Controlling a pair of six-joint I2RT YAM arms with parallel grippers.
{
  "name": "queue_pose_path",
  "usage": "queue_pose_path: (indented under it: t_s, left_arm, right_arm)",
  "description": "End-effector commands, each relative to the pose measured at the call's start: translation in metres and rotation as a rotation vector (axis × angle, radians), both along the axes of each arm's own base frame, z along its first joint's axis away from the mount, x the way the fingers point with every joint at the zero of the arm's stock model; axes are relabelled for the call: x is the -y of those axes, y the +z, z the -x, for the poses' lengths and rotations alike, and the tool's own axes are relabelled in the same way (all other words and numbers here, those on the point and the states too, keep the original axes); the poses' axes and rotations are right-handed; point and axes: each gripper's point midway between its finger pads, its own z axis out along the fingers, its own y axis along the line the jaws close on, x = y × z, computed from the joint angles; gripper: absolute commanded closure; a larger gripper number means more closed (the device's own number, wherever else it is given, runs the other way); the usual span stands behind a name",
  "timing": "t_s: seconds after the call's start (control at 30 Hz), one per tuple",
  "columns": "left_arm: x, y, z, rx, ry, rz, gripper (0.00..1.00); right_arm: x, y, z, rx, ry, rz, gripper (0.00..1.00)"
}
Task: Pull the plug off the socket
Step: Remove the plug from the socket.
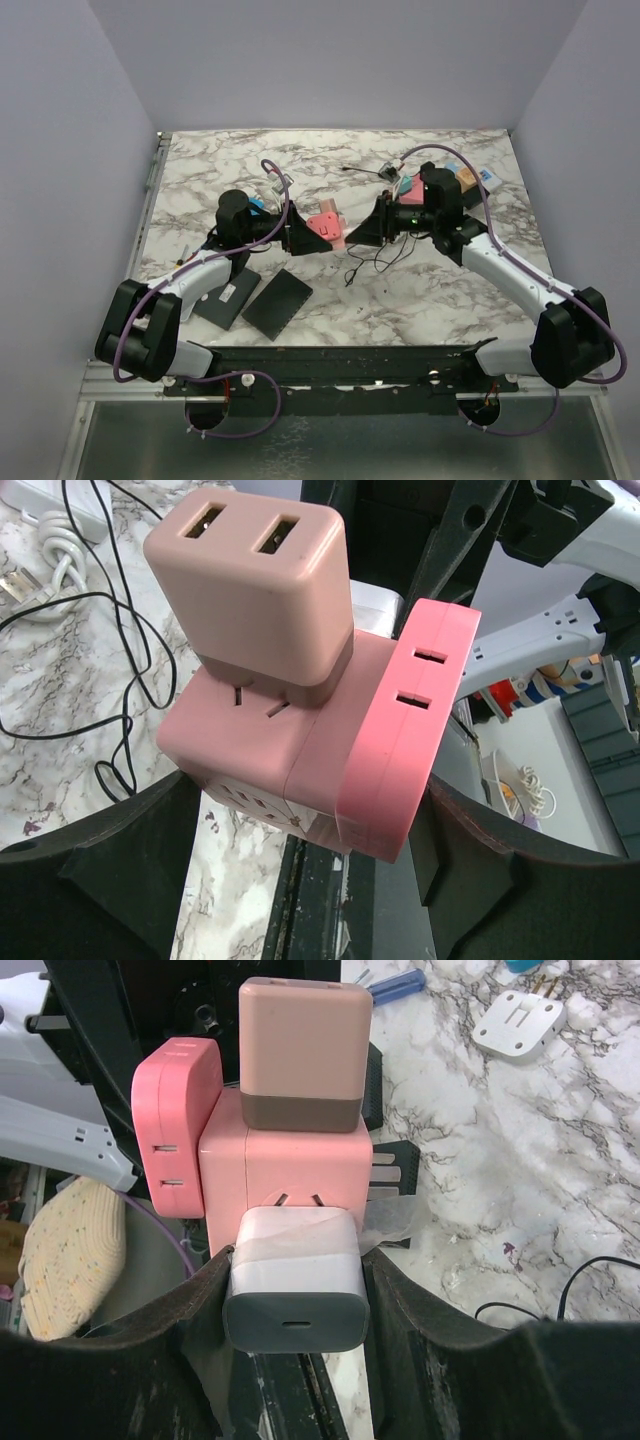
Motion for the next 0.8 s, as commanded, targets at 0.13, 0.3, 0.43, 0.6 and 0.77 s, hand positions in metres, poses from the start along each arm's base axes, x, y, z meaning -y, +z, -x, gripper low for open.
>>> queue_pose_path:
  t_s: [0.13,0.3,0.43,0.6,0.77]
  left_arm:
    - [0.003,0.025,0.002,0.102,-0.010,0.042,1.00]
    - [0.003,0.025,0.003,0.106,-0.015,0.042,1.00]
    - [0.003,0.023,0.001,0.097,-0.008,0.040,1.00]
    - [0.002,0.022,-0.003,0.093,0.015,0.039,1.00]
    - [-0.003,0.020,-0.011,0.082,0.062,0.036,1.00]
  right_arm:
    - [-0.006,0.028,0.055,0.074,0.293,-0.092,1.00]
    - [-0.004,0.030,0.063,0.085,0.344,-0.095,1.00]
    - [-0.004,0.031,0.064,0.088,0.350,-0.092,1.00]
    - [-0.004,0.022,0.038,0.076,0.186,-0.018,1.00]
    - [-0.003,0.012,0.017,0.013,0.066,0.049,1.00]
